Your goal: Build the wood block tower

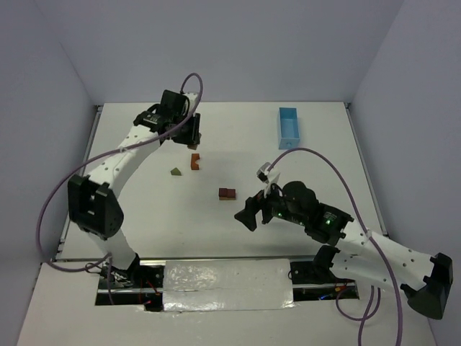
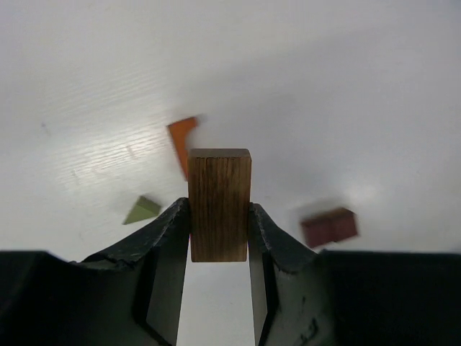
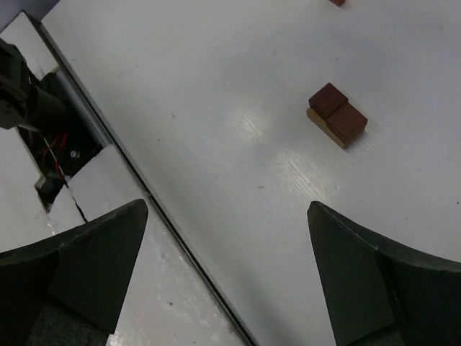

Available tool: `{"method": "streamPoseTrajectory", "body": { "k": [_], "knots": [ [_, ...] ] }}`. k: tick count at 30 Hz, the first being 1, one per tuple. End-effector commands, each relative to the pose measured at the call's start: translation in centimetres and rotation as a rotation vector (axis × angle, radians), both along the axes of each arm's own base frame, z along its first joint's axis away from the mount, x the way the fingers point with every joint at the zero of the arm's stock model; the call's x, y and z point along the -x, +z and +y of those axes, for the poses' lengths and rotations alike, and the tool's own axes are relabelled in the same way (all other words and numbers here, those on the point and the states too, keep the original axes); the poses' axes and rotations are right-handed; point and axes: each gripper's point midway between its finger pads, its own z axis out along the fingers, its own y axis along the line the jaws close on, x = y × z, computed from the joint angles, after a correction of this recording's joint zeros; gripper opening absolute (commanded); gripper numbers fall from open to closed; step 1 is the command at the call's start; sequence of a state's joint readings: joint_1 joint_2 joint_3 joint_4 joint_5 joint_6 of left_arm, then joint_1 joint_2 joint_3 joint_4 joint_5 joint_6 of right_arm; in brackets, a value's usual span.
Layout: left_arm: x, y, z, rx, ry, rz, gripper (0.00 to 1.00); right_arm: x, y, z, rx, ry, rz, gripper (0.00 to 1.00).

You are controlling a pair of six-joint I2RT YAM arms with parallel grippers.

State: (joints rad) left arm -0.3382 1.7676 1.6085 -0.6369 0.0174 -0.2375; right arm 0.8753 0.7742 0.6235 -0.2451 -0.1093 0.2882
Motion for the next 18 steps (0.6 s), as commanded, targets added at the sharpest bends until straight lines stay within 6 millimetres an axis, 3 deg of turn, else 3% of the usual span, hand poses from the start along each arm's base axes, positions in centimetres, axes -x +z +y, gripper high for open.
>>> {"method": "streamPoseTrajectory", "body": {
  "k": [1,4,5,10,13,18],
  "knots": [
    [6.0,4.7,-4.5,0.109,-0.167,0.009,0.04,-0.9,3.5,0.7,-0.027,-0.032,-0.209,1.0],
    [10.7,5.6,-7.9,0.211,-0.233,0.038,0.03,-1.5,5.5,1.0,-0.066,-0.089,-0.344,1.0],
    [11.7,6.3,-9.0,0.252,-0.256,0.035,0.03,-1.4,5.1,1.0,-0.045,-0.085,-0.372,1.0],
    [17.6,8.9,-13.4,0.35,-0.354,0.035,0.0,-3.3,7.1,-0.2,-0.055,-0.194,-0.523,1.0],
    [19.7,10.0,-14.6,0.348,-0.366,0.014,0.0,-4.2,7.0,-0.4,-0.011,-0.224,-0.553,1.0],
    [22.2,10.2,-15.6,0.355,-0.404,0.009,0.0,-3.9,7.4,1.2,-0.003,-0.173,-0.552,1.0]
  ]
}}
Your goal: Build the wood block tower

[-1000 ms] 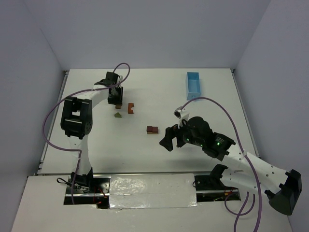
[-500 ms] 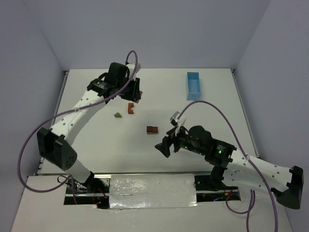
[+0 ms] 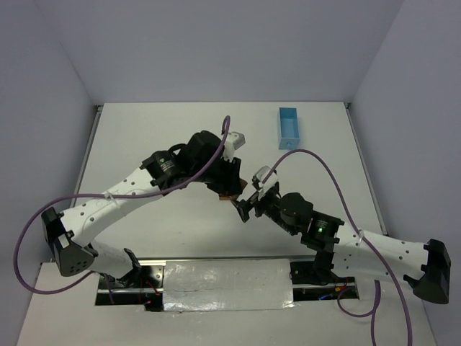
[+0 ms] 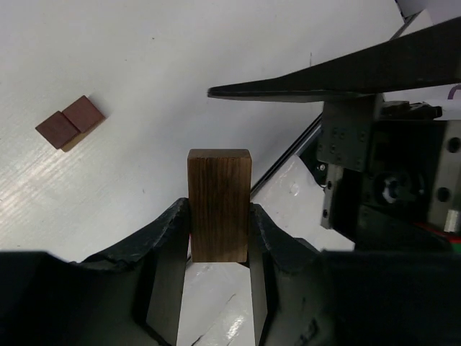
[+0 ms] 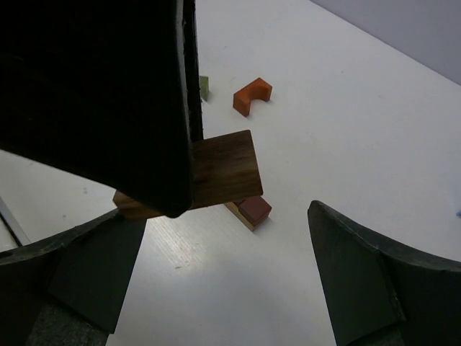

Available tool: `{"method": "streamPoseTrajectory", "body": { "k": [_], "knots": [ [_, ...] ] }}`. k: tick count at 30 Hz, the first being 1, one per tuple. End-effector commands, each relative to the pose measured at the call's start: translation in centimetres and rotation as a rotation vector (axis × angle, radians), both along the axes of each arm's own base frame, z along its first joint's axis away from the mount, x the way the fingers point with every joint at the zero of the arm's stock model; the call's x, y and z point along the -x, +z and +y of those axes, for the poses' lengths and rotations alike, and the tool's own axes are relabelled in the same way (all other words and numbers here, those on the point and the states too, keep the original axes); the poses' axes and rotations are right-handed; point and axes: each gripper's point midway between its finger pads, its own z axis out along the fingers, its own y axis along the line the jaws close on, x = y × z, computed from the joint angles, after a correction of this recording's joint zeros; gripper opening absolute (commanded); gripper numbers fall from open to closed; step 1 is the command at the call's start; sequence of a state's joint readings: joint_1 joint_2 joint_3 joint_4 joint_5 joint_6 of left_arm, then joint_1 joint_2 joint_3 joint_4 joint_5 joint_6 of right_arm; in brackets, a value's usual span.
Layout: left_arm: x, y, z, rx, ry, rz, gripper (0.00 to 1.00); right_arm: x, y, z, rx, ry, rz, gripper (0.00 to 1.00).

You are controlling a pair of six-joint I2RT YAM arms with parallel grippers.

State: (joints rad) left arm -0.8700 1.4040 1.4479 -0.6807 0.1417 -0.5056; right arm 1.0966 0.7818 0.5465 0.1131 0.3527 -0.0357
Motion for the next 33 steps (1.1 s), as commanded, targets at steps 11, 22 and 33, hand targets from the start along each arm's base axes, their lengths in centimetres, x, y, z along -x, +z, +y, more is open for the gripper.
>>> {"method": "streamPoseTrajectory", "body": {
  "k": [11,22,33],
  "knots": [
    [1.5,1.9,0.9,0.054,0.06,-0.05,0.0,2.4,5.6,2.7,-0.134,0.104,-0.109,0.96],
    [2.8,2.7,0.4,0.096,0.002,-0.038,0.07,2.4,4.6,4.7,-0.031,0.123,-0.137,0.49],
    [2.1,3.9,0.9,0.078,0.015,-0.086,0.08,2.6,4.5,4.3,-0.036,0.123,-0.126,0.76]
  ]
}}
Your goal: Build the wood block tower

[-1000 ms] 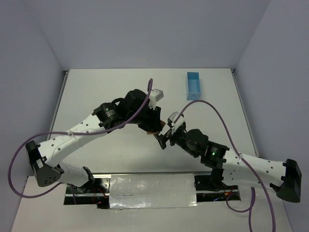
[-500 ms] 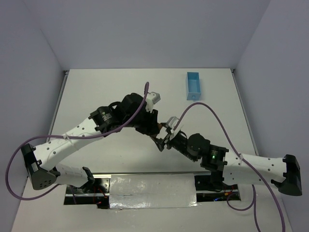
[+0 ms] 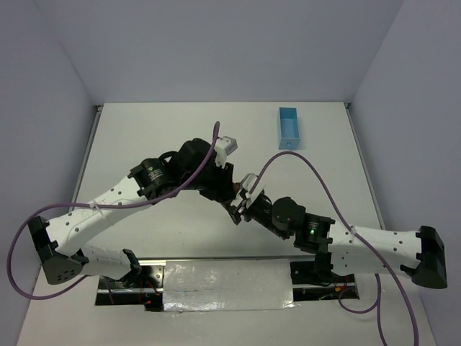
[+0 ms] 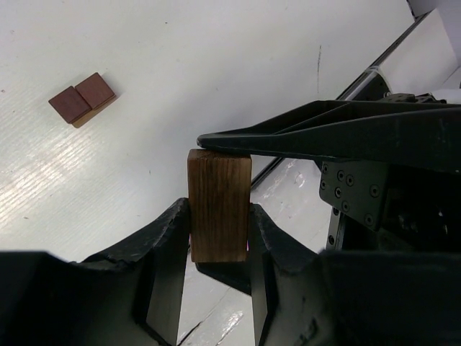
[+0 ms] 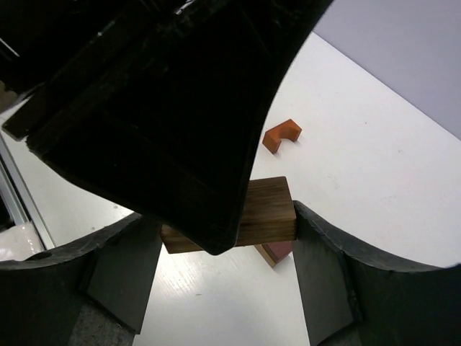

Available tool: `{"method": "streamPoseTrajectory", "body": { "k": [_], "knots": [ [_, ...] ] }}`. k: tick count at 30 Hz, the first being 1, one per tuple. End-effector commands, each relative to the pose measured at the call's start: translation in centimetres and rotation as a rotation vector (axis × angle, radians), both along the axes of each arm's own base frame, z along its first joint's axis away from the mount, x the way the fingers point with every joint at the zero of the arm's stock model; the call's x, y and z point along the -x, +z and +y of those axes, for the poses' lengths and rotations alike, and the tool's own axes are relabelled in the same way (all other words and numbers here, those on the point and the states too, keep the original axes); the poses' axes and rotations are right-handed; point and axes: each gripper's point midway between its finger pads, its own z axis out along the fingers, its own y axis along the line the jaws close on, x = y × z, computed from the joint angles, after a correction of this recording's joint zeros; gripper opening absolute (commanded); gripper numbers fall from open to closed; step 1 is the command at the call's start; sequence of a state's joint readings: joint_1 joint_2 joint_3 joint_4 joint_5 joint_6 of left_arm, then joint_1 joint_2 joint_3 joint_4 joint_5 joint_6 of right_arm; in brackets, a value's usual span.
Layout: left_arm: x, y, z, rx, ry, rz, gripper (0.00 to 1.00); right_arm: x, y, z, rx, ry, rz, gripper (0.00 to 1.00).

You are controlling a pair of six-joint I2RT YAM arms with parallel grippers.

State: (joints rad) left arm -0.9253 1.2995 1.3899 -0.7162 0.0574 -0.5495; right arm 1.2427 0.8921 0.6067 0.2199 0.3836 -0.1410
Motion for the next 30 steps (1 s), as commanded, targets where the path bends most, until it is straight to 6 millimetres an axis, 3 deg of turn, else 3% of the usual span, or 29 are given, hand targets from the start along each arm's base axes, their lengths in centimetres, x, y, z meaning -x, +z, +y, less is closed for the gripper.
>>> {"method": "streamPoseTrajectory", "body": {
  "k": [1,3,4,6,7,10,12,13,15,16,18,19,20,21,22,23,25,26,30],
  "knots": [
    [-0.2,3.2,-0.9,0.082,-0.025,-0.066,0.08,0.3,2.5,-0.1,-0.061,0.005,-0.022,0.74],
    [-0.2,3.1,-0.9,0.081,-0.03,-0.066,0.09,0.2,2.6,-0.3,-0.061,-0.006,-0.023,0.62],
    [-0.2,3.0,-0.9,0.077,-0.029,-0.066,0.1,0.2,2.8,-0.4,-0.064,-0.008,-0.025,0.5],
    [-0.2,2.8,-0.8,0.075,-0.027,-0.067,0.14,0.1,3.1,-0.7,-0.073,-0.017,-0.03,0.39],
    [-0.2,2.7,-0.7,0.073,-0.027,-0.067,0.16,0.0,3.2,-0.8,-0.075,-0.021,-0.034,0.25],
    [-0.2,2.6,-0.6,0.067,-0.03,-0.072,0.29,0.3,3.4,-1.1,-0.103,-0.014,-0.042,0.15],
    [-0.1,2.6,-0.5,0.073,-0.033,-0.076,0.52,1.1,4.5,-1.1,-0.159,0.033,-0.063,0.12],
    [-0.1,2.9,-0.7,0.087,-0.039,-0.083,0.6,1.5,3.7,-1.1,-0.154,0.058,-0.065,0.11],
    [0.5,4.2,-1.1,0.158,-0.07,-0.109,0.91,2.9,5.3,-1.5,-0.246,0.128,-0.106,0.1],
    [0.9,4.7,-1.8,0.217,-0.096,-0.112,1.0,3.2,4.9,-1.8,-0.279,0.14,-0.12,0.1],
    [2.1,6.4,-1.9,0.31,-0.131,-0.121,0.99,4.4,6.5,-3.2,-0.368,0.177,-0.159,0.1],
    [3.2,6.3,-2.2,0.343,-0.177,-0.094,0.99,4.7,6.5,-3.6,-0.379,0.19,-0.169,0.09],
    [3.7,7.8,-2.3,0.409,-0.203,-0.118,1.0,5.0,6.9,-4.0,-0.393,0.2,-0.181,0.09],
    [4.5,7.7,-2.6,0.441,-0.222,-0.083,0.99,5.6,8.1,-4.8,-0.426,0.217,-0.202,0.09],
    [5.2,8.3,-2.8,0.484,-0.257,-0.074,0.99,6.2,8.6,-4.9,-0.424,0.249,-0.209,0.09],
    [6.6,10.4,-3.1,0.578,-0.339,-0.09,1.0,6.6,9.0,-5.0,-0.429,0.267,-0.217,0.09],
    [8.1,10.7,-3.4,0.654,-0.384,-0.018,0.99,7.6,10.1,-5.3,-0.44,0.315,-0.239,0.09],
    [9.0,12.3,-3.5,0.726,-0.445,-0.035,0.99,7.9,10.5,-5.4,-0.448,0.332,-0.247,0.09],
    [10.0,12.6,-3.8,0.801,-0.472,0.056,0.98,9.4,11.7,-5.4,-0.459,0.408,-0.302,0.1]
  ]
}}
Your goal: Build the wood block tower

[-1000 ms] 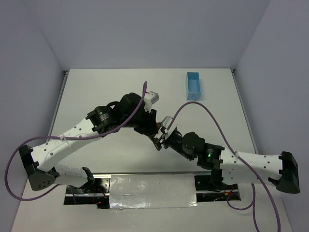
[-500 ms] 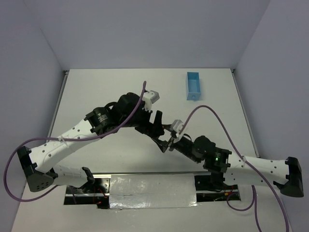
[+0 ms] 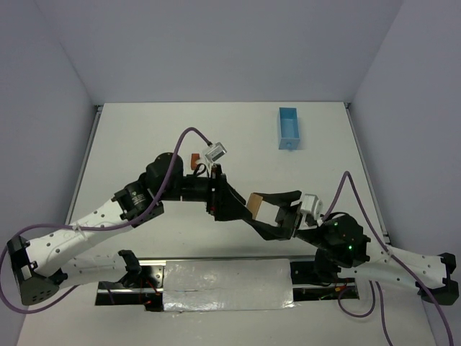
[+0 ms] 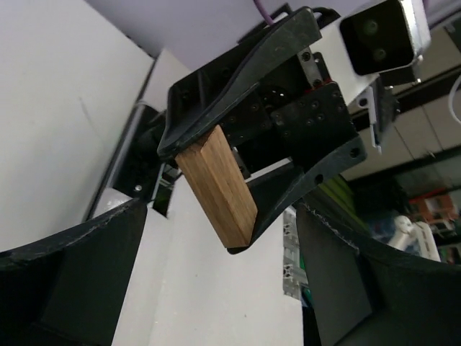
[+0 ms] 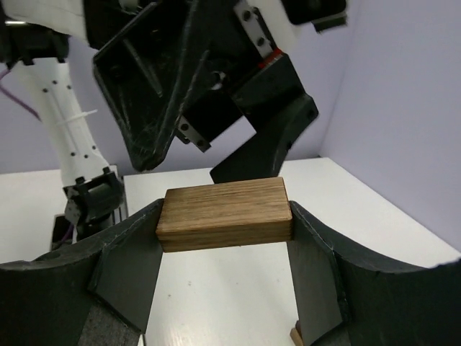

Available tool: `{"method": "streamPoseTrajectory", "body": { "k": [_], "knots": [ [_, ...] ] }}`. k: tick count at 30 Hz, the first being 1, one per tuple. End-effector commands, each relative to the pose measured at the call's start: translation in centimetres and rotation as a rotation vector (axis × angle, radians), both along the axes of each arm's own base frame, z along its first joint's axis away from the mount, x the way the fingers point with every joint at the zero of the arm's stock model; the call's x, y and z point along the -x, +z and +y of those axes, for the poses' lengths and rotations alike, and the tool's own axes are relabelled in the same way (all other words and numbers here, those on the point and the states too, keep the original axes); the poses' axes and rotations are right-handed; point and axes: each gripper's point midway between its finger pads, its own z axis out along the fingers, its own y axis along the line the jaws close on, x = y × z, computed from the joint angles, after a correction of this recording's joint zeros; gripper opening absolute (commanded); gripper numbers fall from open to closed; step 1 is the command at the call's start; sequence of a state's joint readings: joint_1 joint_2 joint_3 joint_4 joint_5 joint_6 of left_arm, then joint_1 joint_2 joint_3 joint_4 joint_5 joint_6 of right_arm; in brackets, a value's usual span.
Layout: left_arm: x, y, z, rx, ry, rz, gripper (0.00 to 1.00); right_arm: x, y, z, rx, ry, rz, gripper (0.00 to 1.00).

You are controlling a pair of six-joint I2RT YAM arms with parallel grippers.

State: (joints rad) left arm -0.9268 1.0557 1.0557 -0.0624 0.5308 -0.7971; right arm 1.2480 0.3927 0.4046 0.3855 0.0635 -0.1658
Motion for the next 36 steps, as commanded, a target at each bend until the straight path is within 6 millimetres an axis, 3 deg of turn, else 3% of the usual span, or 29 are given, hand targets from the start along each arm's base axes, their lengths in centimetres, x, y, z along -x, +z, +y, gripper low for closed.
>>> {"method": "streamPoseTrajectory", "body": {
  "k": [1,3,6,7,9,10,16,19,20,21,22,23,26,29,33,36],
  "knots": [
    [2.4,4.5,-0.3,0.19,-0.133,0.011,0.97,1.9,3.2,-0.1,-0.047,0.082,-0.092,0.1],
    [2.6,4.8,-0.4,0.207,-0.148,0.027,0.93,1.7,3.2,0.4,-0.03,0.079,-0.098,0.1],
    [2.5,4.5,-0.7,0.195,-0.15,0.042,0.76,1.8,3.5,0.7,-0.032,0.083,-0.108,0.11],
    [2.4,4.3,-0.8,0.186,-0.149,0.047,0.65,1.7,3.5,0.7,-0.031,0.08,-0.11,0.11],
    [2.3,4.1,-0.9,0.182,-0.149,0.048,0.51,1.4,3.5,0.8,-0.032,0.066,-0.109,0.11],
    [2.3,4.0,-0.9,0.182,-0.149,0.049,0.34,1.3,3.4,0.9,-0.028,0.061,-0.112,0.11],
    [2.3,3.2,-0.7,0.159,-0.138,0.044,0.0,0.7,2.8,1.4,0.002,0.042,-0.096,0.12],
    [1.3,2.5,-0.5,0.083,-0.079,0.027,0.0,0.0,2.2,1.6,0.046,0.012,-0.067,0.53],
    [1.0,2.1,-0.4,0.052,-0.058,0.027,0.0,0.0,2.7,1.4,0.051,0.006,-0.064,0.81],
    [0.6,1.4,-0.3,0.013,-0.034,0.033,0.0,-0.6,1.8,1.3,0.098,-0.021,-0.04,0.94],
    [-0.2,1.6,-0.1,-0.009,0.017,0.006,0.0,-0.6,1.9,0.8,0.104,-0.032,-0.037,1.0],
    [-0.5,0.2,0.4,-0.077,0.047,0.029,0.0,-0.7,2.3,0.4,0.105,-0.045,-0.039,1.0],
    [-1.4,-1.0,1.1,-0.145,0.109,0.03,0.0,-0.9,2.0,-0.5,0.136,-0.071,-0.032,1.0],
    [-2.1,-2.6,1.0,-0.209,0.142,0.058,0.0,-0.8,1.5,0.1,0.181,-0.065,-0.039,0.99],
    [-3.4,-4.2,1.3,-0.292,0.202,0.097,0.0,-1.7,-0.7,1.6,0.313,-0.126,-0.035,0.94],
    [-4.5,-4.4,1.6,-0.315,0.25,0.111,0.0,-1.4,-1.7,2.3,0.383,-0.155,-0.06,0.93]
  ]
}}
